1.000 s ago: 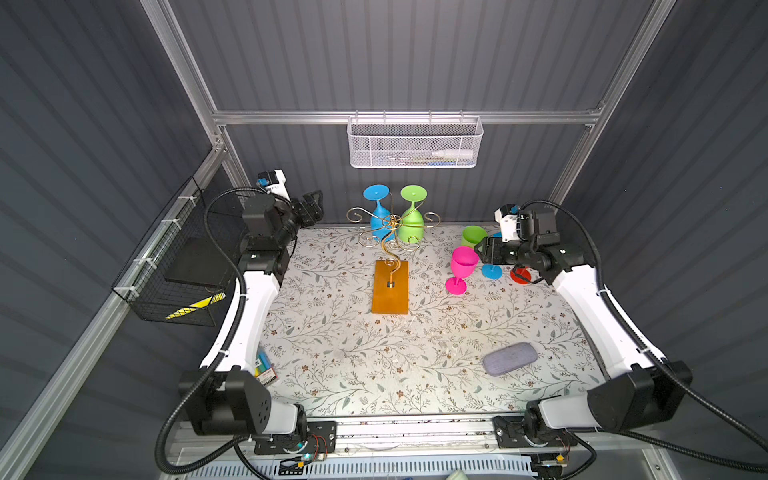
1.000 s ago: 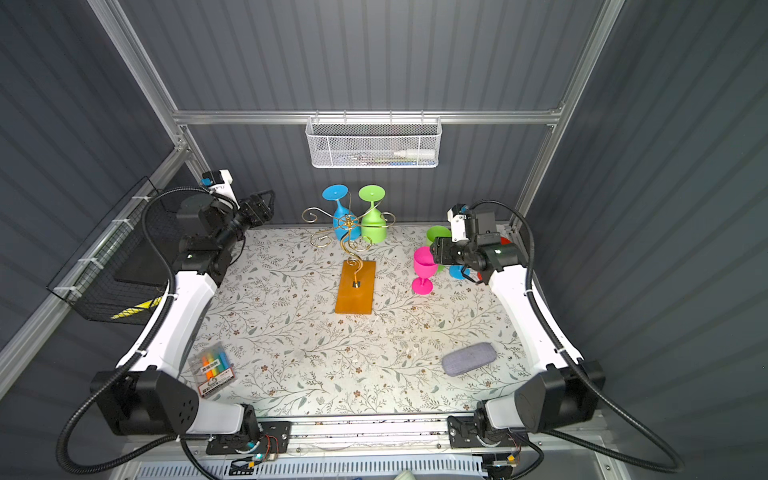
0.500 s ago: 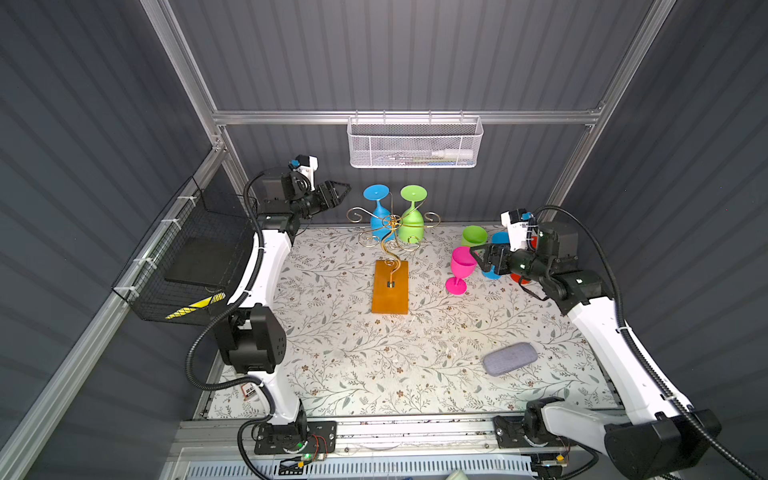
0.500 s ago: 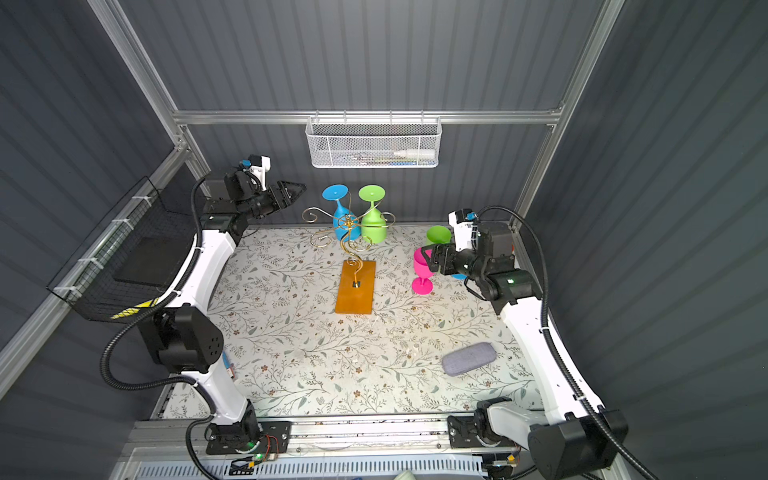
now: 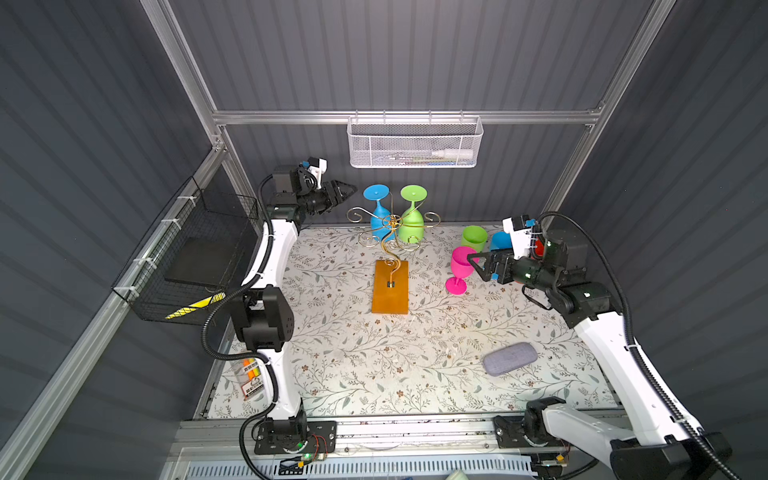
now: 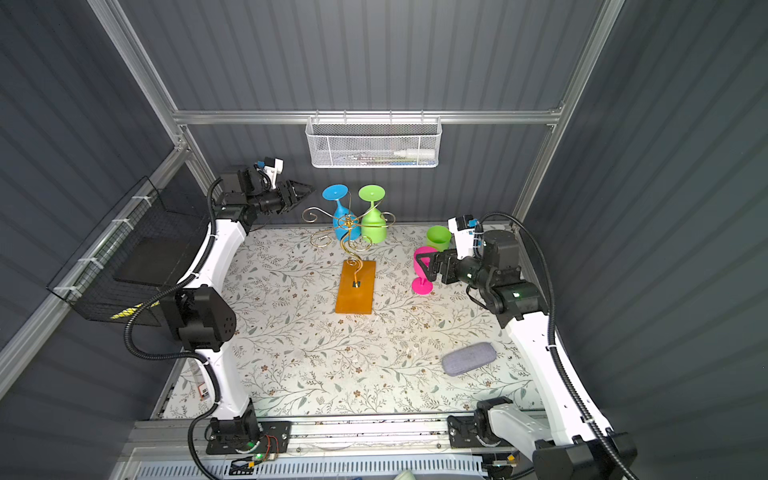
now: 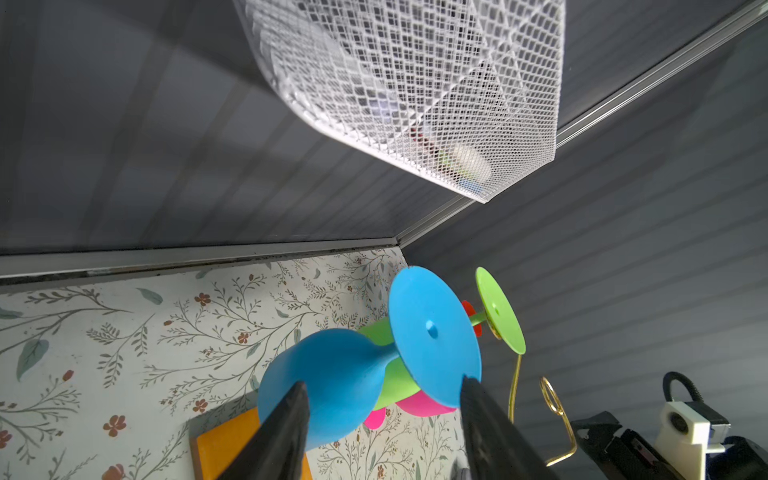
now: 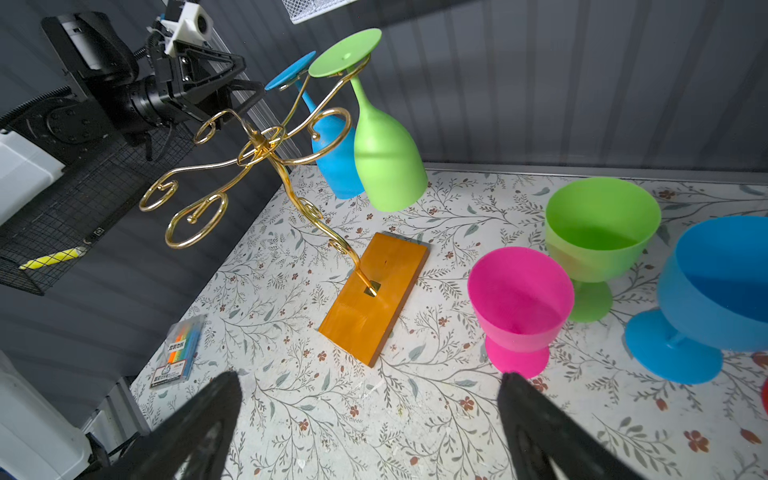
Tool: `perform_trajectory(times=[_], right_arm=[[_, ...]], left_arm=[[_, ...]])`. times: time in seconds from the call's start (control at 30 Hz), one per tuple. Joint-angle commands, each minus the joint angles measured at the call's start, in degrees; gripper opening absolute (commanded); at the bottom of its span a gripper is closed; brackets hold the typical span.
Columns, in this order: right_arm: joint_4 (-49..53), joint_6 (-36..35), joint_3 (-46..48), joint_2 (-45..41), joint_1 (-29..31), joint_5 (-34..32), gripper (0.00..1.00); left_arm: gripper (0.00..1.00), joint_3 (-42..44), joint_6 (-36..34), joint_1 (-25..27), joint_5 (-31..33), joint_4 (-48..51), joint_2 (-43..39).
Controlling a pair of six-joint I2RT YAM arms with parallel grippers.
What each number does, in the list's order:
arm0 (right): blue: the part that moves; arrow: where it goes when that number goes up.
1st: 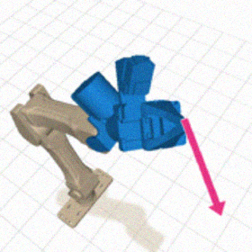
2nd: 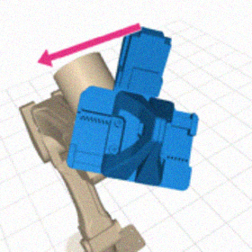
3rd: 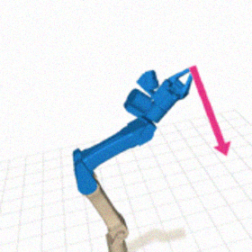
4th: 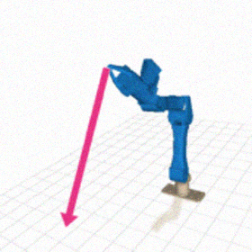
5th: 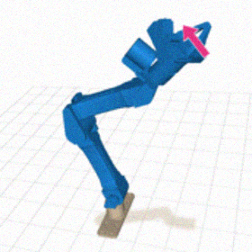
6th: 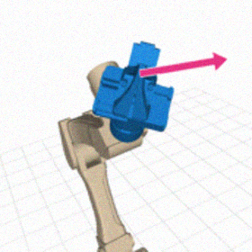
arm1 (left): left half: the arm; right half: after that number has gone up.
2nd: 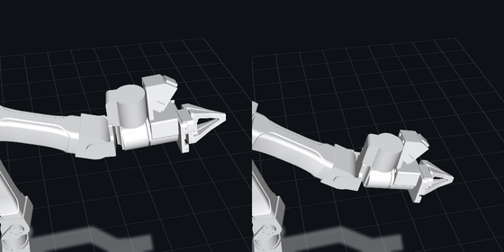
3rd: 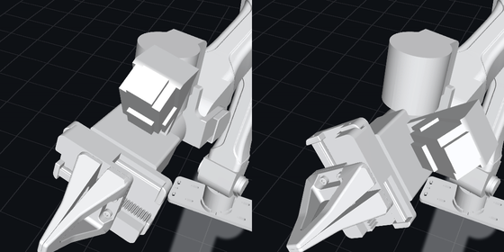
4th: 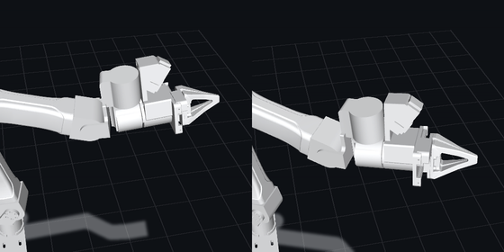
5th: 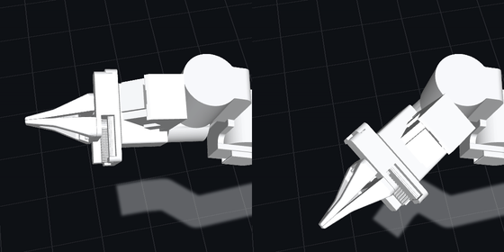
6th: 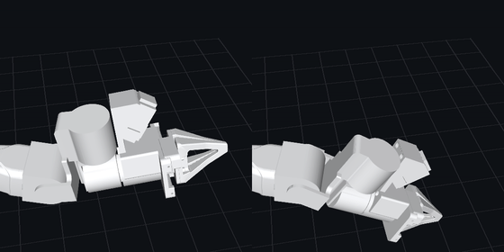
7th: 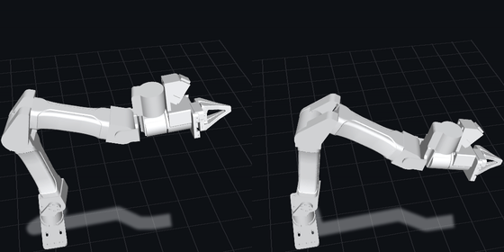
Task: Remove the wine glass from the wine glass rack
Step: 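Move the left gripper to the foot of the blue glass on the rack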
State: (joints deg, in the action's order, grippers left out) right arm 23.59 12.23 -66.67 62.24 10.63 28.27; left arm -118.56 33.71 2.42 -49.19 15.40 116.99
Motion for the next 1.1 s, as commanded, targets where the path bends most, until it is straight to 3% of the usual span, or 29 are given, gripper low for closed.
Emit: perform_trajectory(times=[0.0, 0.6, 1.07], right_arm=[[-0.48, 0.34, 0.92, -0.84, -0.17, 1.52, 0.99], [-0.39, 0.98, 0.36, -1.15, -0.17, 1.79, 0.99], [-0.52, 0.78, 0.44, -0.65, -0.17, 1.7, 0.99]], left_arm=[[0.59, -3.15, 1.79, 0.04, -2.71, -0.74, 1.07], [0.57, -5.69, 3.29, 3.01, -4.17, -2.42, 5.14], [0.45, -6.35, 4.01, 4.43, -4.57, -3.2, 6.23]])
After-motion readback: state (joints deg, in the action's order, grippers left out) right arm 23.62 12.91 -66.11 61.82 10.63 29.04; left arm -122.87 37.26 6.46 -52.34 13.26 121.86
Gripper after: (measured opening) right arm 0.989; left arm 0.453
